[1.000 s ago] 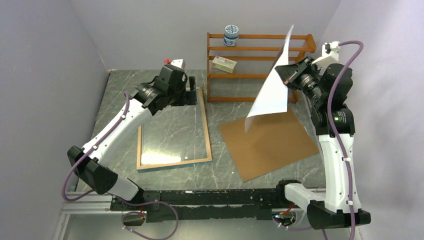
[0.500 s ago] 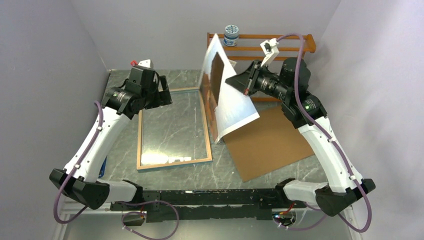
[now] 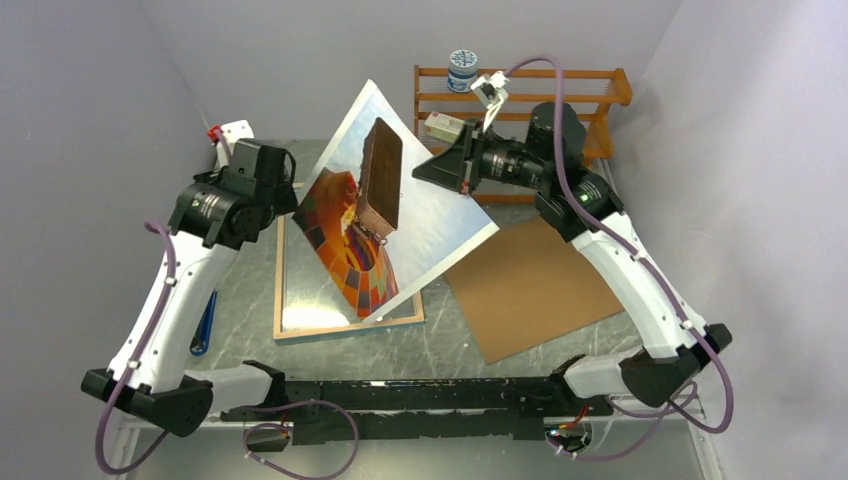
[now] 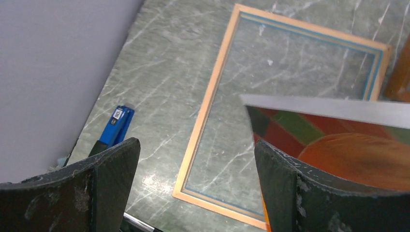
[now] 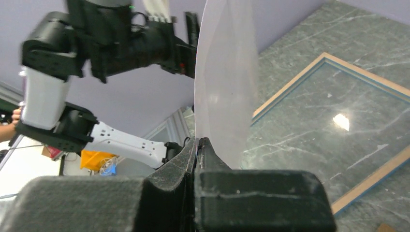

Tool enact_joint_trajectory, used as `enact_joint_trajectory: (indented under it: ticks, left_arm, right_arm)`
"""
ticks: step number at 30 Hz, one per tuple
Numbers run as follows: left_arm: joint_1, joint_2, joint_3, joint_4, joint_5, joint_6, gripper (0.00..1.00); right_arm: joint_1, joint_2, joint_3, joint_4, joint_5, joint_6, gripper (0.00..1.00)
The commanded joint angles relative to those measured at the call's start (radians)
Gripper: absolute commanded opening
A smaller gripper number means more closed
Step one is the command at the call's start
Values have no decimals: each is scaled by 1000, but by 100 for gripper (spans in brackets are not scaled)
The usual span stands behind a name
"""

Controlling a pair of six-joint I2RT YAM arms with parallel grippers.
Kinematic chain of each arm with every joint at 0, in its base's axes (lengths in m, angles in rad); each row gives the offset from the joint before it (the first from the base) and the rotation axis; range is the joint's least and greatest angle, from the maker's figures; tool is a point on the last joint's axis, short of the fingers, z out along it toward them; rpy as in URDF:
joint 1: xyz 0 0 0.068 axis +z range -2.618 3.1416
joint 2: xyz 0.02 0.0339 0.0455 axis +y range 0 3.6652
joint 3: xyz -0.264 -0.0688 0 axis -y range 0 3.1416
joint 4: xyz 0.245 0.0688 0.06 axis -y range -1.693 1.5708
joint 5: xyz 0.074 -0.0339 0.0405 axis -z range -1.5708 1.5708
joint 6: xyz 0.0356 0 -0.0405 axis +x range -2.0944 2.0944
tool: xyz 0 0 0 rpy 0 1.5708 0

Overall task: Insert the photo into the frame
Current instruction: Turn over the photo from the photo frame.

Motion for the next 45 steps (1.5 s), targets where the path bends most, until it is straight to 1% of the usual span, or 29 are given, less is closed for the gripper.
enact_joint_trajectory:
  ticks: [1, 7, 11, 14, 18, 20, 21, 23, 25, 27, 28, 30, 32, 37, 41, 45]
  left_arm:
    - [26, -59, 52, -33, -103, -60, 94]
    - [97, -72, 51, 36, 91, -69, 94]
    - [178, -9, 95, 72, 278, -62, 94]
    - [275, 49, 117, 114, 457, -55, 94]
    - [463, 132, 113, 171, 753, -63, 94]
    - [558, 179, 105, 195, 888, -80, 94]
    - [616, 196, 95, 213, 953, -91, 94]
    - [686, 222, 74, 247, 1070, -116, 94]
    - [732, 237, 52, 276, 1162, -141, 94]
    - [757, 240, 31, 310, 1215, -165, 94]
    - [764, 240, 19, 327, 1240, -176, 94]
    - [772, 241, -4, 367, 1282, -200, 94]
    - [780, 247, -17, 370, 1307, -210, 94]
    - [833, 251, -70, 384, 1330, -180, 94]
    - [893, 295, -144, 345, 1397, -113, 94]
    - [917, 275, -254, 360, 1460, -113, 94]
  right_arm:
    - [20, 58, 92, -91, 57, -83, 0]
    - [23, 177, 221, -181, 131, -241, 0]
    - [22, 299, 394, -261, 235, -346, 0]
    - [23, 367, 515, -269, 278, -412, 0]
    - [21, 443, 675, -297, 333, -457, 0]
    - [21, 445, 702, -277, 315, -480, 0]
    - [20, 438, 694, -256, 302, -484, 0]
    - [21, 419, 650, -218, 257, -491, 0]
    - [30, 392, 570, -184, 192, -517, 0]
    - [59, 363, 454, -161, 173, -583, 0]
    - [79, 350, 422, -147, 176, -614, 0]
    - [130, 332, 304, -97, 219, -662, 0]
    - [179, 332, 241, -84, 257, -700, 0]
    - [308, 374, 159, -81, 370, -753, 0]
    - [370, 374, 81, -11, 462, -746, 0]
    - [419, 354, 13, 63, 517, -762, 0]
